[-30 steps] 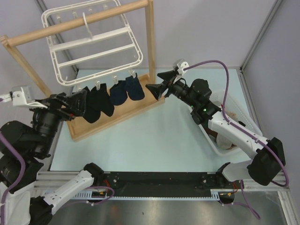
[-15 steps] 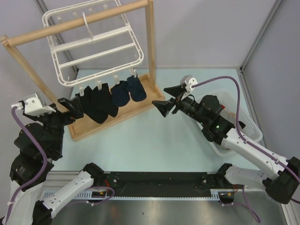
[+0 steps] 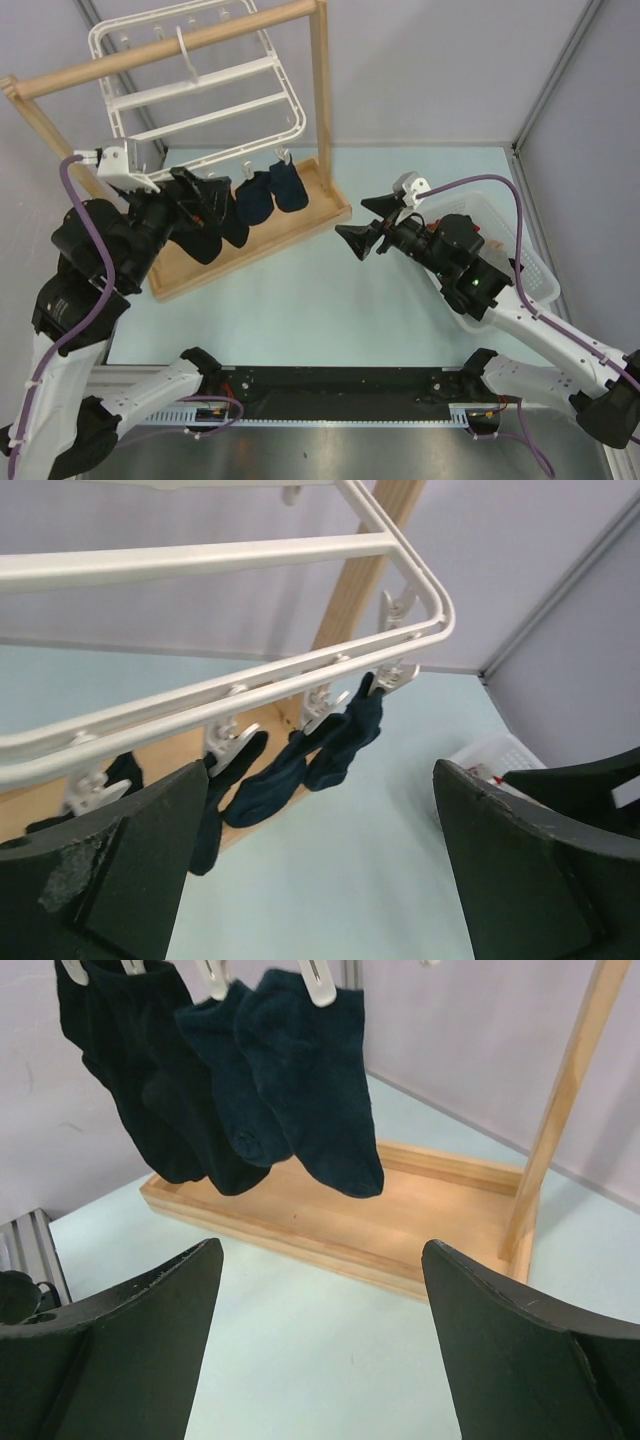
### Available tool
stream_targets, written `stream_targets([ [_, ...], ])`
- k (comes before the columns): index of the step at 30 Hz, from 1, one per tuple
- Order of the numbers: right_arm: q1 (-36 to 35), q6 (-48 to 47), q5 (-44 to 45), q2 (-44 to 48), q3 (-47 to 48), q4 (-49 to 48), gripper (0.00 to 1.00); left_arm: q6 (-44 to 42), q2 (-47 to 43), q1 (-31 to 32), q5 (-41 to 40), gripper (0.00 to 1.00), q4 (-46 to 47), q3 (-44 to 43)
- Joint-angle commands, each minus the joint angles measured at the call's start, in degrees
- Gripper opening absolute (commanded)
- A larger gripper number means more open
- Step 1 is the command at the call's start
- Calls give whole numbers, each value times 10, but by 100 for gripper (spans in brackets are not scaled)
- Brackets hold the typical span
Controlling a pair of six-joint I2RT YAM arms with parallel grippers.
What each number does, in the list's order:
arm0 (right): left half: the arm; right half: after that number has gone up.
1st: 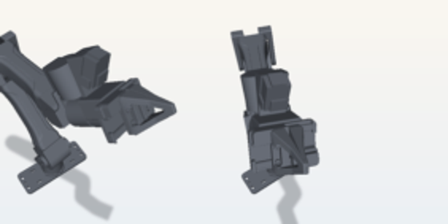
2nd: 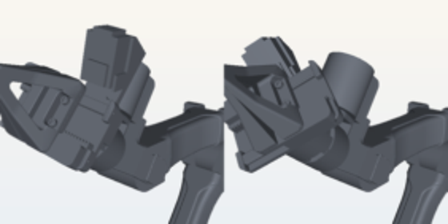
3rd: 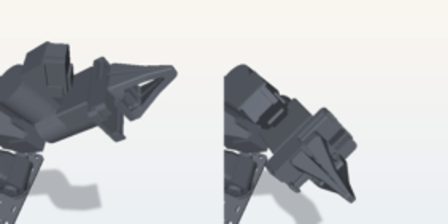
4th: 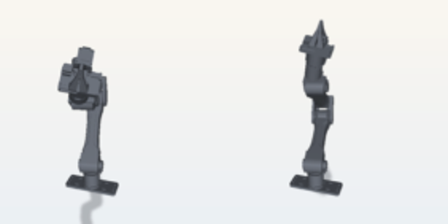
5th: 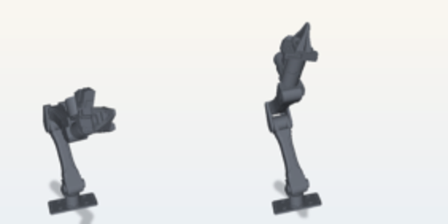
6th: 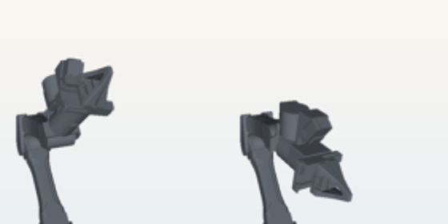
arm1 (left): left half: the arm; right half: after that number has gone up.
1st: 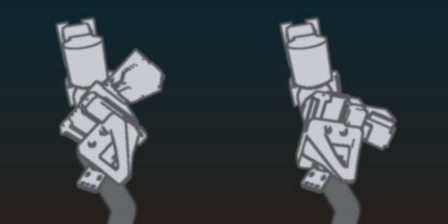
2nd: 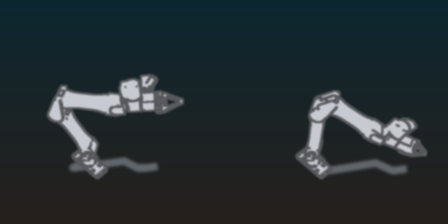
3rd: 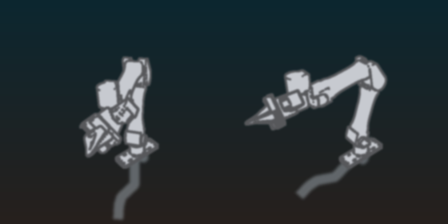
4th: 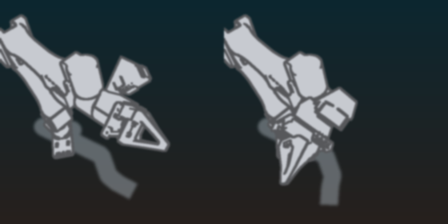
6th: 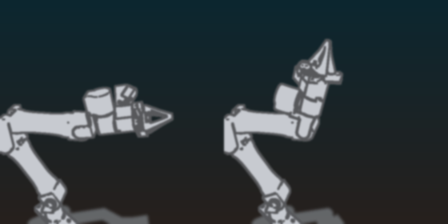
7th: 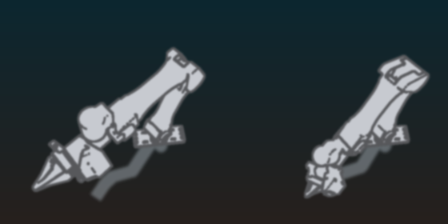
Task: Clip the socks to the hanger
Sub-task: Reset both arms
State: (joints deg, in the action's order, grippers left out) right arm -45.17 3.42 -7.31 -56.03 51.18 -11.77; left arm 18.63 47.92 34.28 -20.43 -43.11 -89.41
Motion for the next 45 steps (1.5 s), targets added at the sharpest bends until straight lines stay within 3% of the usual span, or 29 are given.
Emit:
stream_targets([
  [1,-3,-3,15,10,-7,-4,86,44,23,2,60,100,-23,-38],
  [10,-3,-6,39,24,-10,19,87,50,29,3,55,100,-12,-23],
  [17,-2,10,106,64,-11,66,87,44,30,3,43,100,-15,-15],
  [25,7,21,136,87,-11,108,88,1,11,2,-69,100,-48,-24],
  [31,7,29,129,86,-11,113,88,-24,12,1,-84,100,-55,-7],
  [37,12,19,115,83,-10,98,88,-14,-14,1,-43,100,-29,-2],
  [45,39,17,41,26,2,5,88,28,31,3,146,100,-8,-24],
])
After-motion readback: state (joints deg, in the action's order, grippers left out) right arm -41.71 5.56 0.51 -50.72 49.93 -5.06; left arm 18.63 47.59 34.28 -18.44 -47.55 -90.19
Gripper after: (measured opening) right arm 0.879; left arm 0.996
